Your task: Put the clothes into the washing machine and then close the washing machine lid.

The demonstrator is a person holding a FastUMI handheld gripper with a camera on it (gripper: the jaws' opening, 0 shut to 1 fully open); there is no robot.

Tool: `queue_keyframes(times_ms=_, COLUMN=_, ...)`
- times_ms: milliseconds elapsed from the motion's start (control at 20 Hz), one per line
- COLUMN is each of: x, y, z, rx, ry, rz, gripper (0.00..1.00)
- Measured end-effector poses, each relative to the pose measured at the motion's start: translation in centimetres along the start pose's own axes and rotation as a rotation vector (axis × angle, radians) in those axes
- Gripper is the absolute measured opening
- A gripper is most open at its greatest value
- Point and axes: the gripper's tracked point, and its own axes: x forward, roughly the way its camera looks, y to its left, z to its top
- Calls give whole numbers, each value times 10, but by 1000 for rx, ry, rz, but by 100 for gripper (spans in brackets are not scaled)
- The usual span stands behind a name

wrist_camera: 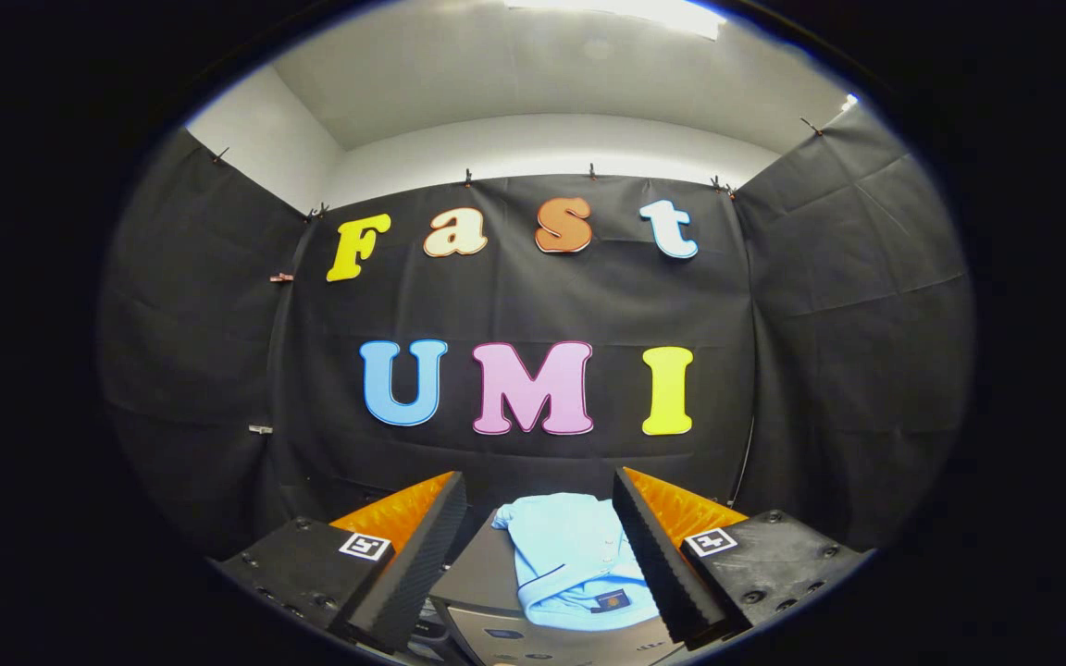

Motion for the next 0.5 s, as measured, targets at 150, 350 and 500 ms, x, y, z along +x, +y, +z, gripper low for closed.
queue_keyframes(times_ms=150, x=13, y=-3, z=-4, rx=6, ry=28, rz=-6, gripper=99)
queue_keyframes(times_ms=350, x=40, y=-14, z=-14, rx=2, ry=84, rz=-33, gripper=99)
queue_keyframes(times_ms=500, x=65, y=-21, z=-21, rx=11, ry=125, rz=-56, gripper=99)
